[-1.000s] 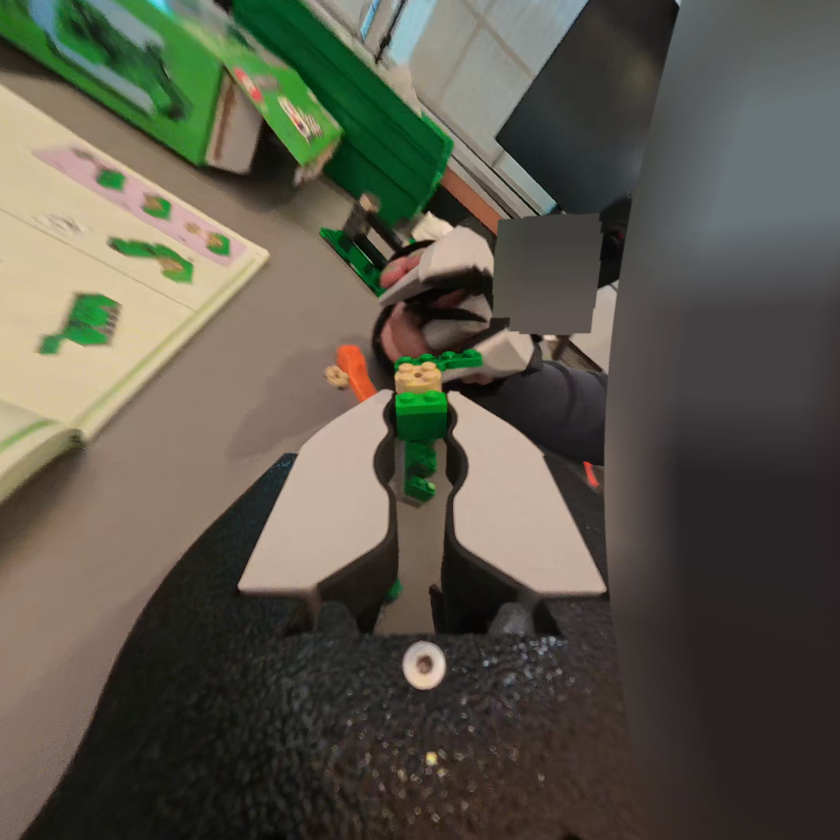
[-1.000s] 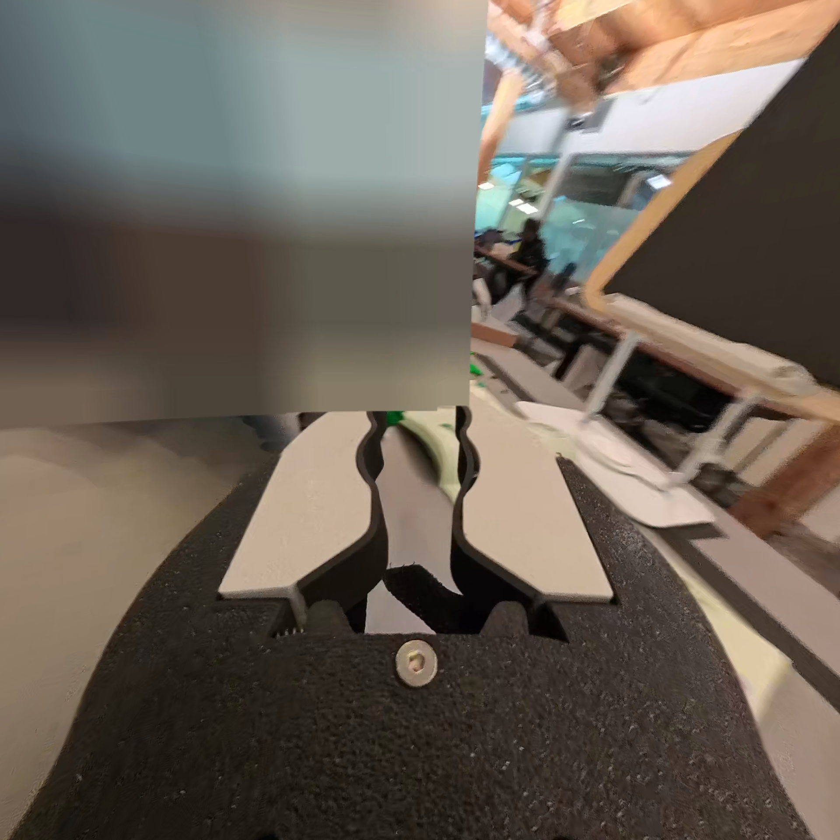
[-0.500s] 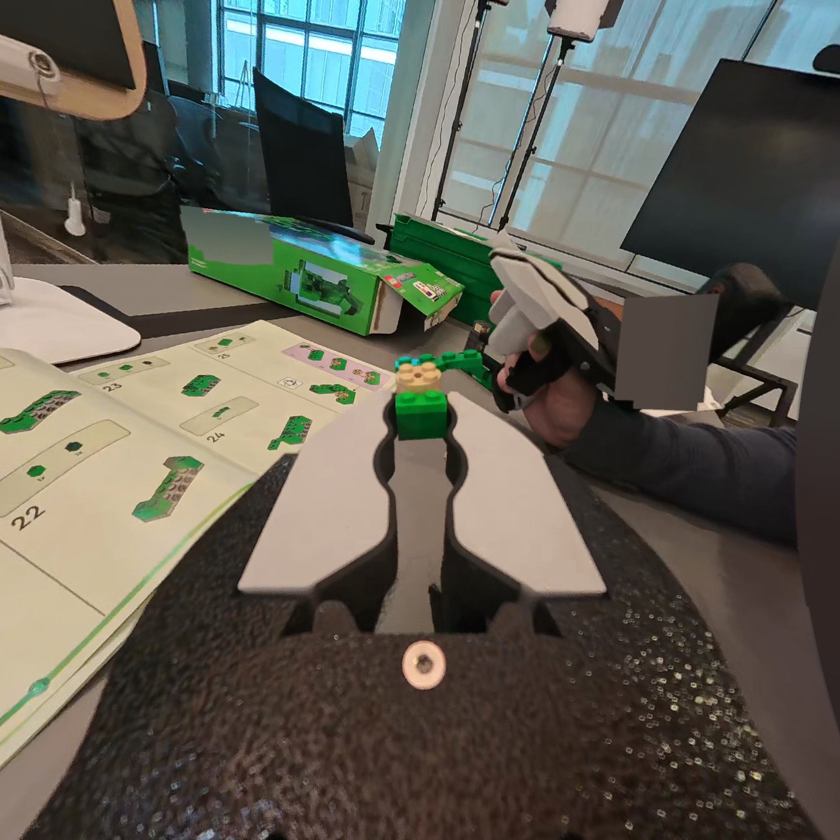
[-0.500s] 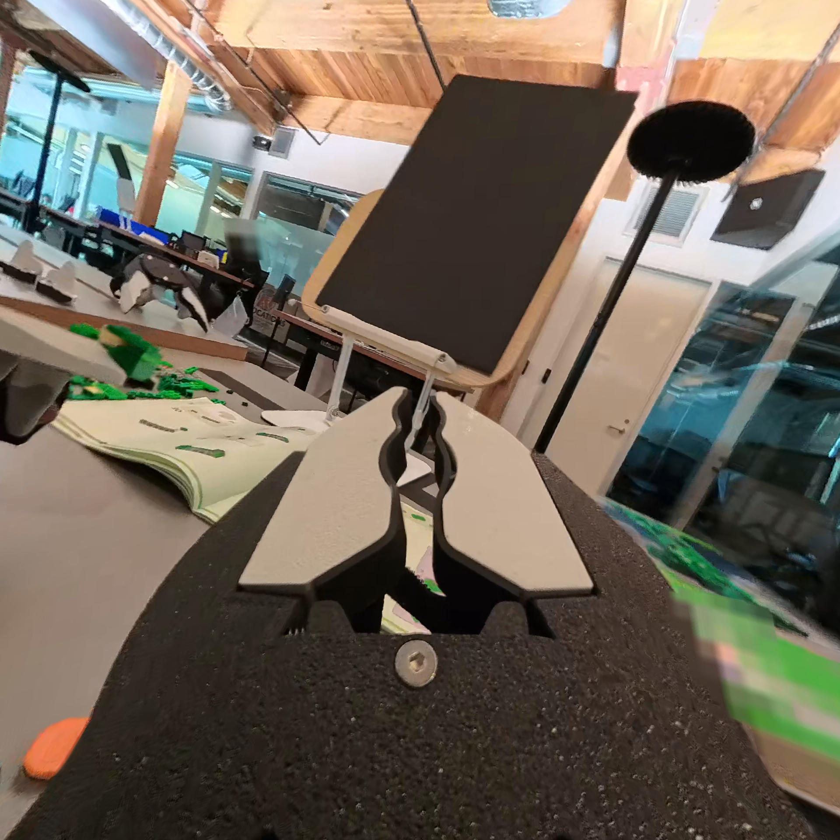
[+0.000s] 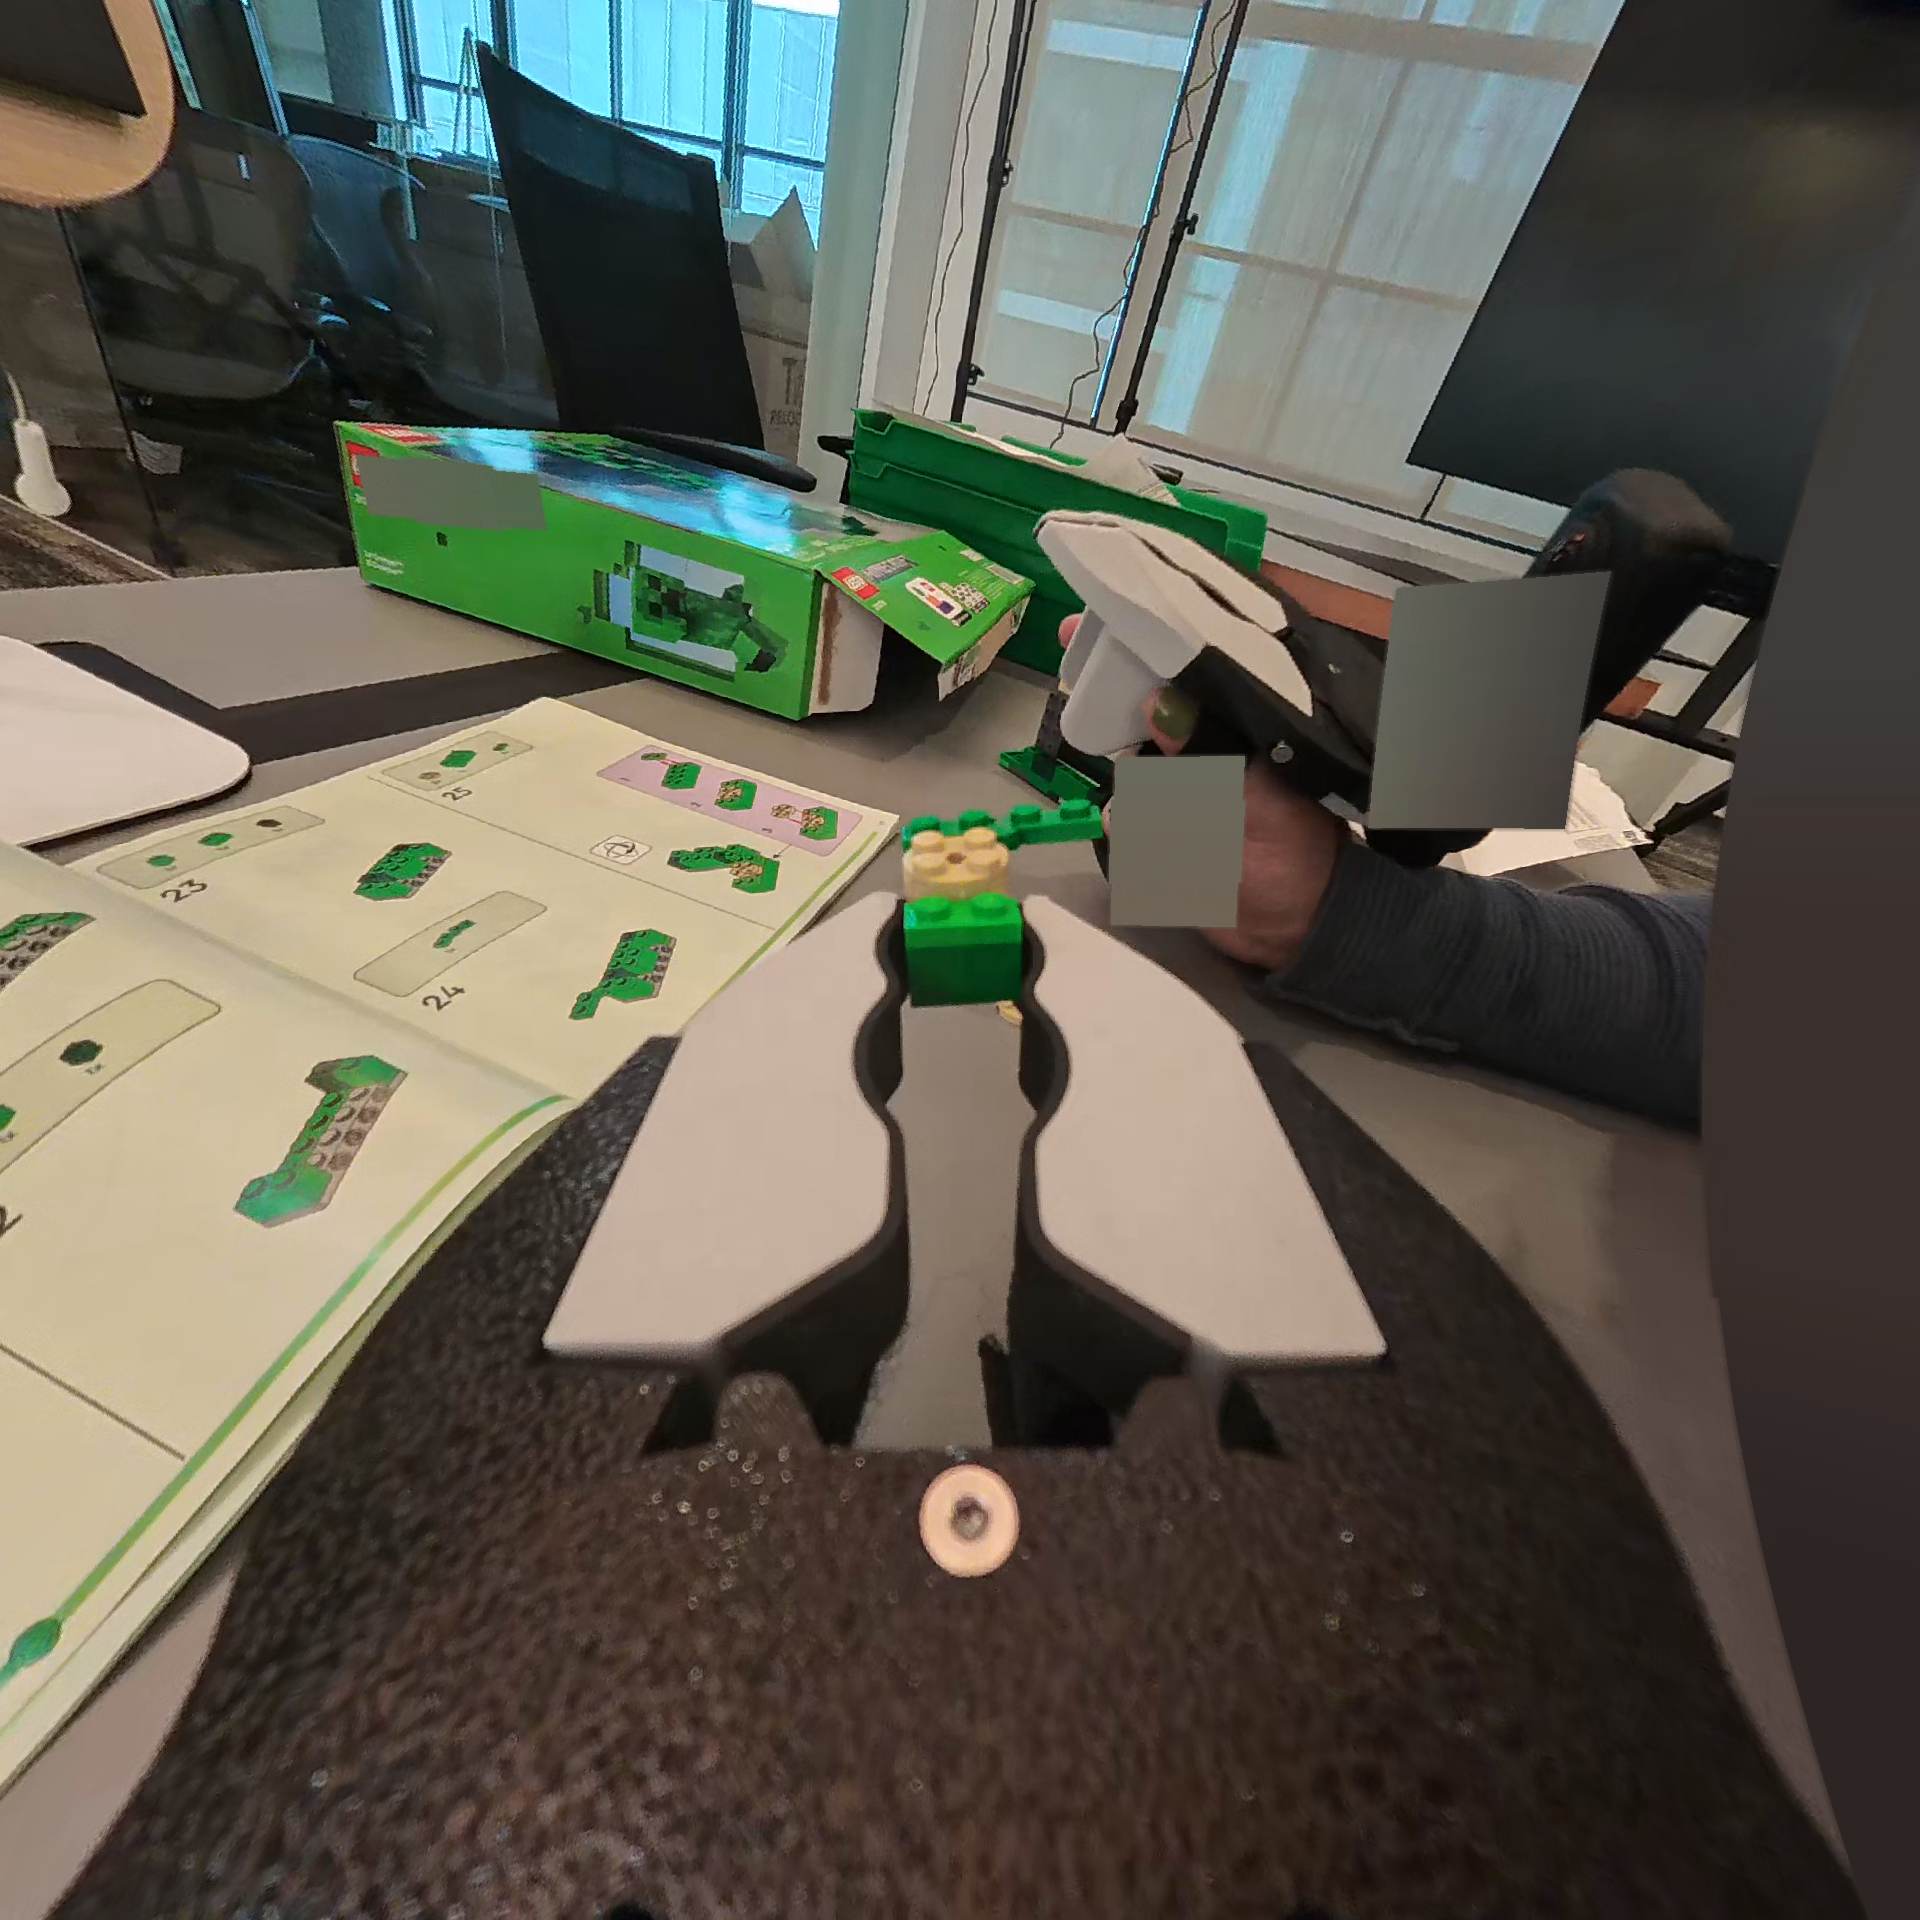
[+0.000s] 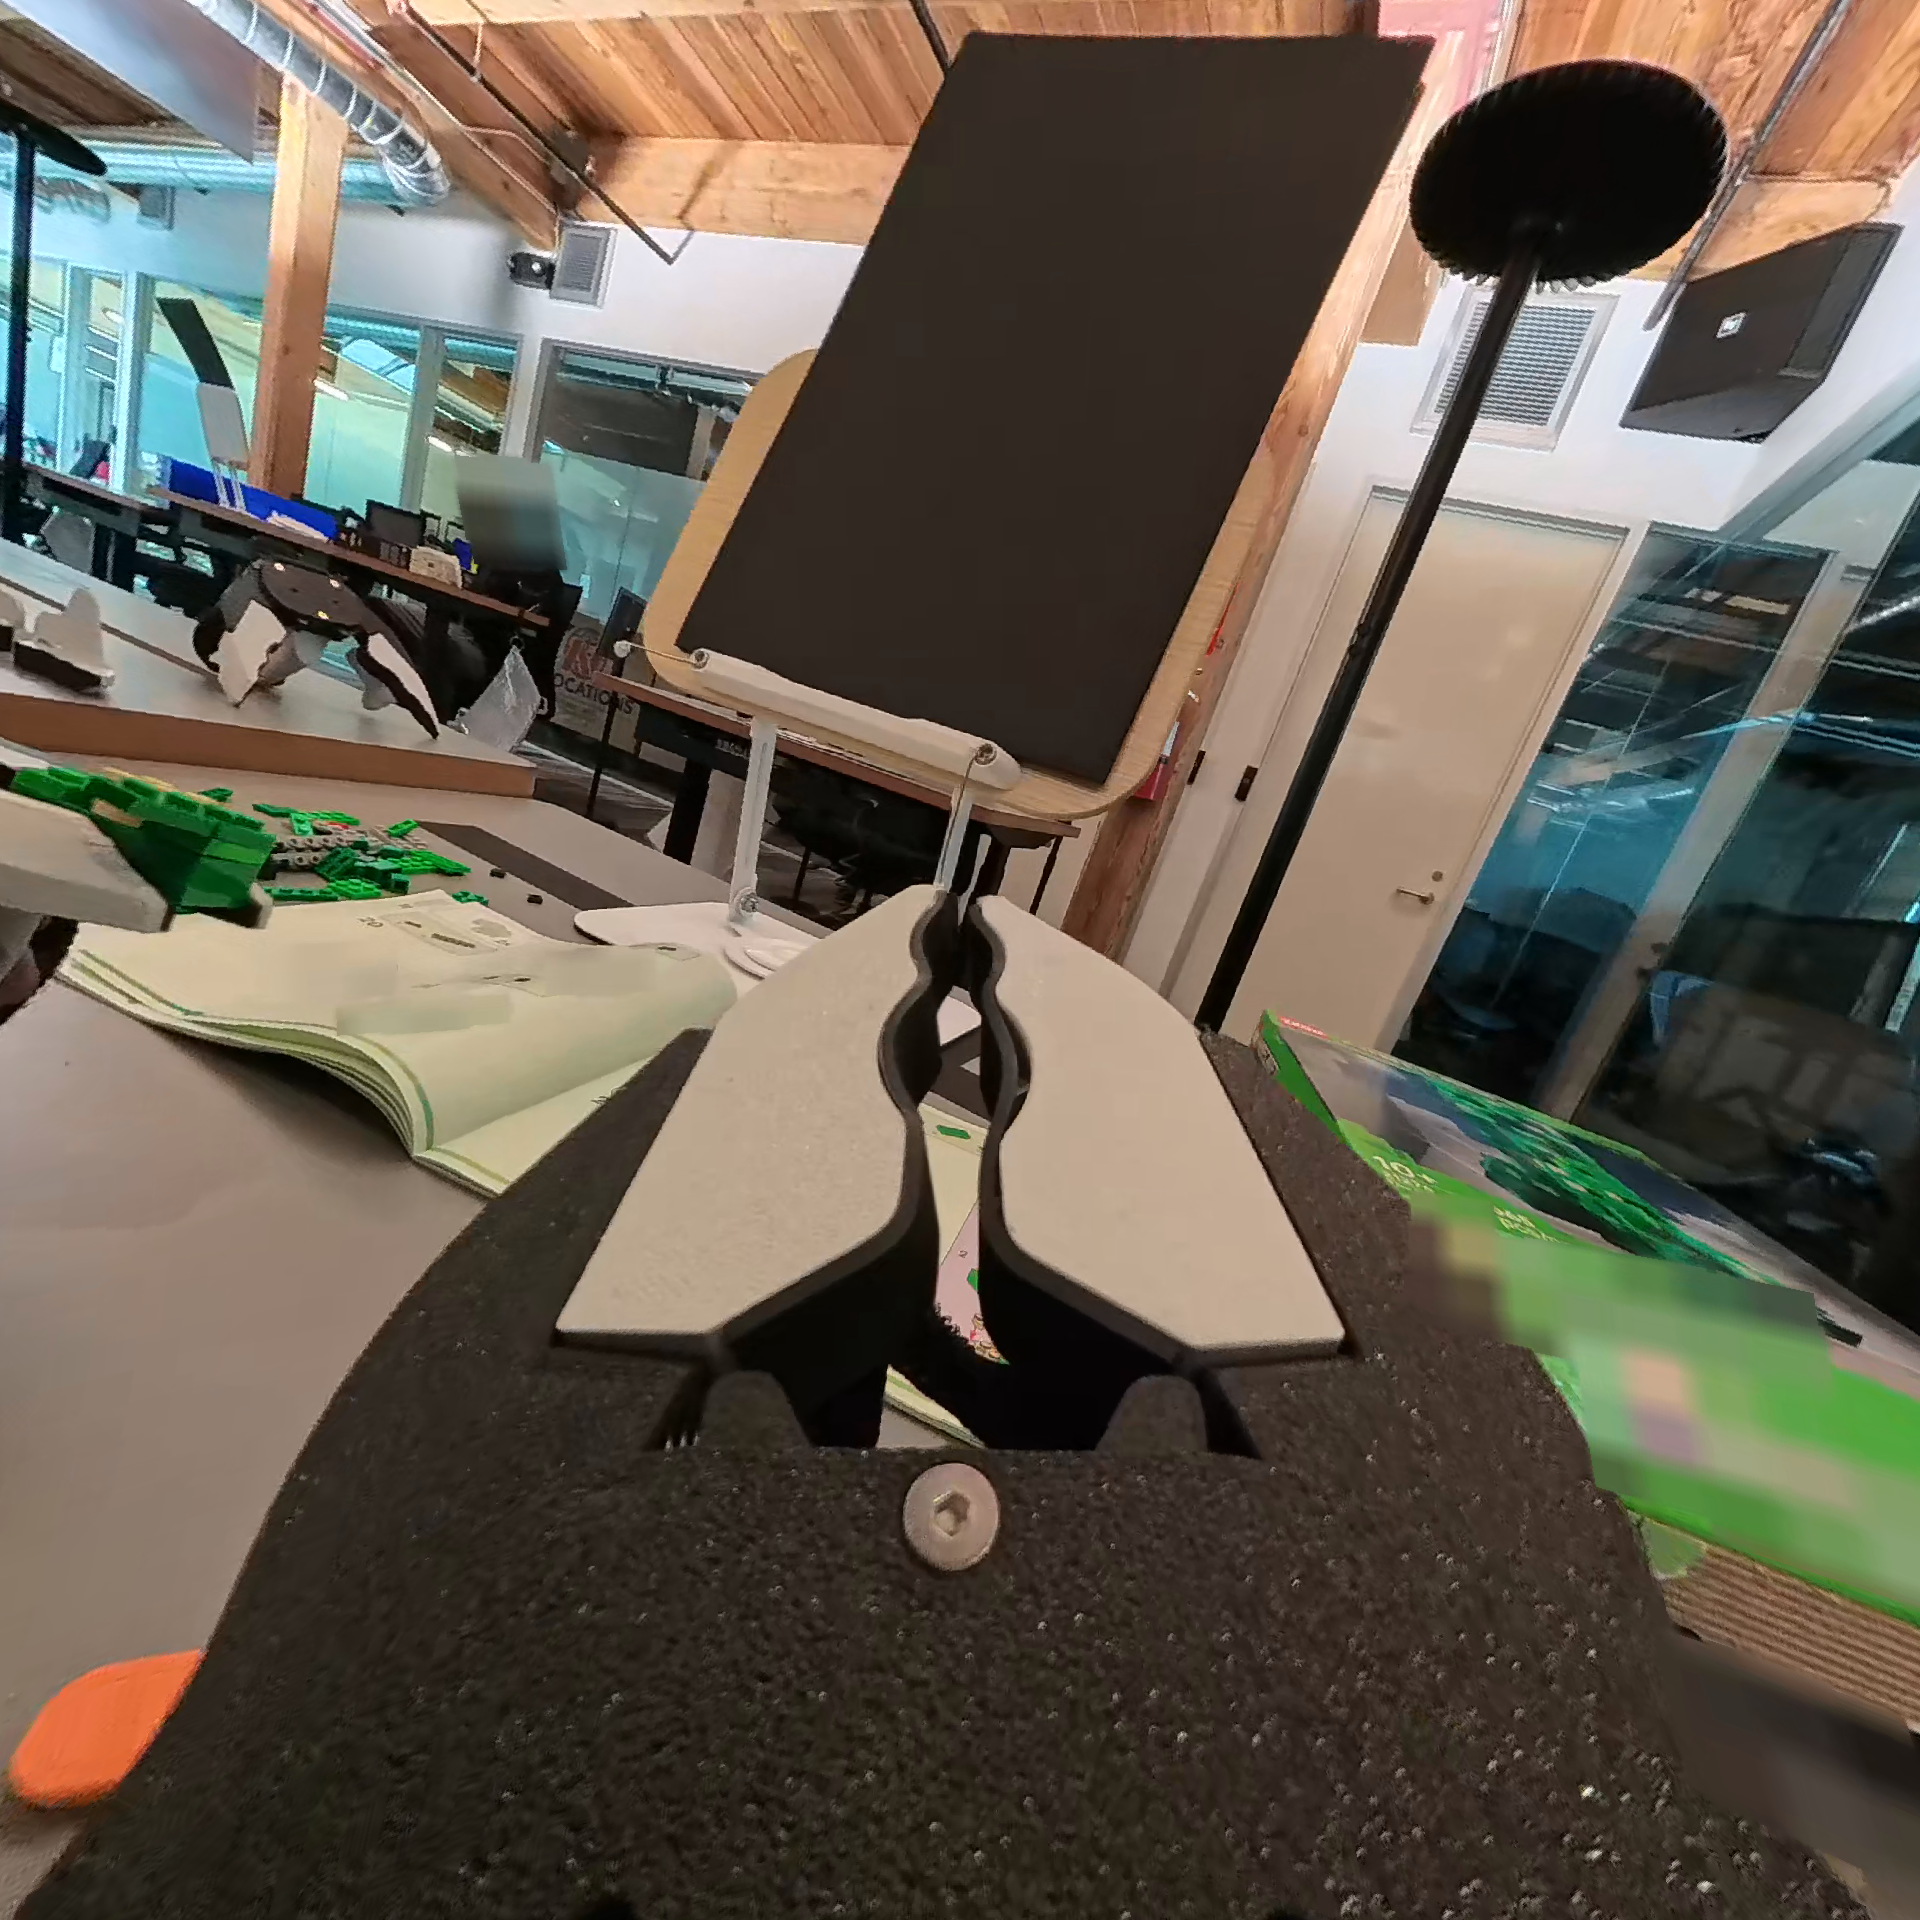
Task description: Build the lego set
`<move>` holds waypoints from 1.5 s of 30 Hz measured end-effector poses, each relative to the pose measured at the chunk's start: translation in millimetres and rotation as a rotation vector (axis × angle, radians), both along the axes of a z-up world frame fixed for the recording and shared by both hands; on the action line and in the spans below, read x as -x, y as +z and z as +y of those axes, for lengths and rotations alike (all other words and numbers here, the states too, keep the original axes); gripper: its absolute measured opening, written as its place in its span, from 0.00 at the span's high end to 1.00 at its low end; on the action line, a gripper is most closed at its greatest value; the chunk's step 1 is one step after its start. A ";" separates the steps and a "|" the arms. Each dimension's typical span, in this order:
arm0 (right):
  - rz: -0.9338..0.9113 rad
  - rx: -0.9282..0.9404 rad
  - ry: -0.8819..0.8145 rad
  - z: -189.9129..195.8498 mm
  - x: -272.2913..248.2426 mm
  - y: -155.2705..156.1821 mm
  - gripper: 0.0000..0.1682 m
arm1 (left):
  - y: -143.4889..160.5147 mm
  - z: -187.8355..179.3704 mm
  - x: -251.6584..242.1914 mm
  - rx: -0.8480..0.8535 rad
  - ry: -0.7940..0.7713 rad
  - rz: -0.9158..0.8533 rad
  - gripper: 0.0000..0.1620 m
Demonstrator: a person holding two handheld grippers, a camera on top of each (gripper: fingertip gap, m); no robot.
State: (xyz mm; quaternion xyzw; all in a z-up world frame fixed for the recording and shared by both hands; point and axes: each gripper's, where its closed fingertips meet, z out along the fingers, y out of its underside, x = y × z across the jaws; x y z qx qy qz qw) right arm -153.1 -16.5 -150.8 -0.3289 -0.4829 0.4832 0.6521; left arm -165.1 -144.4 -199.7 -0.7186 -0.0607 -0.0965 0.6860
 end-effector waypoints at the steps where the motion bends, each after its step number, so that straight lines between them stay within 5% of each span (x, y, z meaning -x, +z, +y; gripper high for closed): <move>1: 0.002 0.000 -0.002 0.2 -0.3 0.2 1.00 | 0.1 -0.1 0.0 -0.001 0.000 -0.001 0.90; 42: -0.033 -0.036 0.060 -13.5 3.3 -6.6 1.00 | -1.5 1.7 -3.8 0.015 -0.028 0.004 0.89; 45: -0.030 -0.064 0.188 -32.7 0.7 -7.9 0.97 | -1.7 2.0 -7.3 0.016 -0.058 -0.001 0.90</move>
